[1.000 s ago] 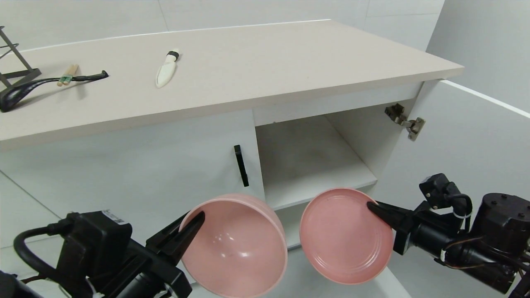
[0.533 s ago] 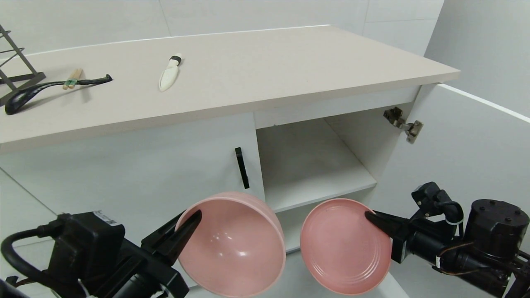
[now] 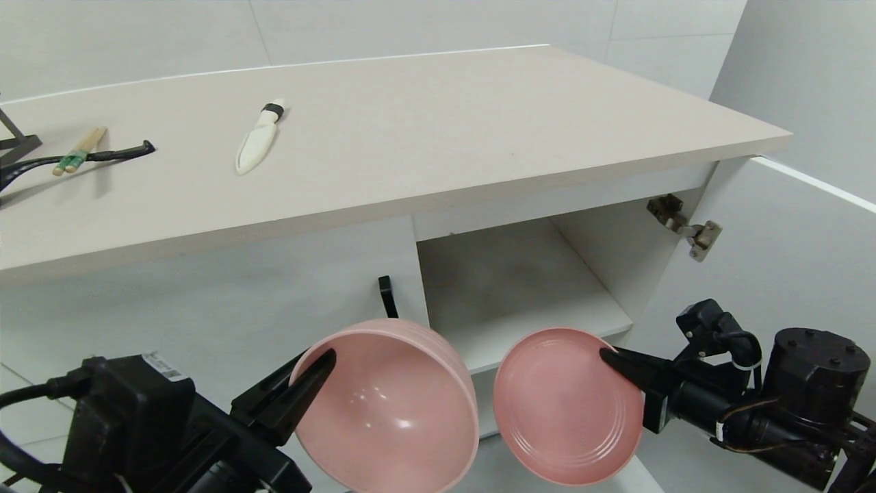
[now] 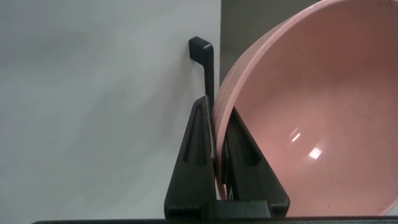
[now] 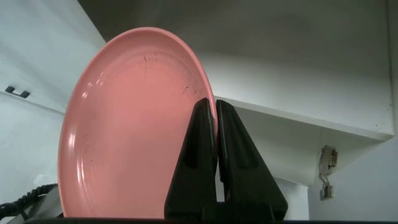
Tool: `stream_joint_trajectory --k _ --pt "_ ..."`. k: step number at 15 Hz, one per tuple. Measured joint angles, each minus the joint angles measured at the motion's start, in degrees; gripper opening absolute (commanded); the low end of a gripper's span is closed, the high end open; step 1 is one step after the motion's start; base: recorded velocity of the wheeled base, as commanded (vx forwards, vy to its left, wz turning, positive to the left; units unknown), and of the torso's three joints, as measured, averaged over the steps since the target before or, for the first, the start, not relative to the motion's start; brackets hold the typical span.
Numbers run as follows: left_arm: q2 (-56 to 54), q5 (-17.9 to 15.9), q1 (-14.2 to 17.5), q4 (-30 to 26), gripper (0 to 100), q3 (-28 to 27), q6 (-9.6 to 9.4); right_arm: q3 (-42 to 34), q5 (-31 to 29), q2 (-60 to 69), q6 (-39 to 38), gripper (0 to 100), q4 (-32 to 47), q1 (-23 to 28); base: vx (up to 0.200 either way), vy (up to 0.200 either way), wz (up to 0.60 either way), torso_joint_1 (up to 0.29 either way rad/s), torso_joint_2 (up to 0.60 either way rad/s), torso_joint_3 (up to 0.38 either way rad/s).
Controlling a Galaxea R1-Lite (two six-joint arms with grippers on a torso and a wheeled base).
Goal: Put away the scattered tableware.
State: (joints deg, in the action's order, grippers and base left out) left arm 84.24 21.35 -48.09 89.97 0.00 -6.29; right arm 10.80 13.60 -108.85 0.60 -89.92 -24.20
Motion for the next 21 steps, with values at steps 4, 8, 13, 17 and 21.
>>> stream_joint_trajectory --k 4,8,13,17,21 --pt "-0.65 0.00 -0.20 0.02 0 0.00 -0.22 0.09 0.00 -0.20 0.18 0 -0.02 -1.45 0.000 -0.050 0.00 -0.001 0.00 0.002" --pt "-1.06 -0.09 -0.17 0.00 0 -0.07 -0.24 2.07 -0.04 -1.57 0.27 0 -0.05 -2.67 0.000 0.000 0.00 0.000 0.00 0.000" --pt "-1.49 0.00 -0.02 -0.05 0 0.00 -0.06 7.58 -0.17 -5.46 0.24 0 0.00 -3.67 0.120 0.000 0.00 0.002 0.00 0.002" --pt "-1.28 -0.05 0.09 -0.02 0 0.00 -0.96 9.90 -0.28 -7.57 0.09 0 -0.05 -3.85 0.000 0.000 0.00 0.000 0.00 0.000" --pt "-1.30 -0.02 0.07 0.00 0 0.00 -1.10 10.84 -1.43 -8.85 -0.17 0 -0.11 -3.83 0.000 0.000 0.00 0.000 0.00 0.000"
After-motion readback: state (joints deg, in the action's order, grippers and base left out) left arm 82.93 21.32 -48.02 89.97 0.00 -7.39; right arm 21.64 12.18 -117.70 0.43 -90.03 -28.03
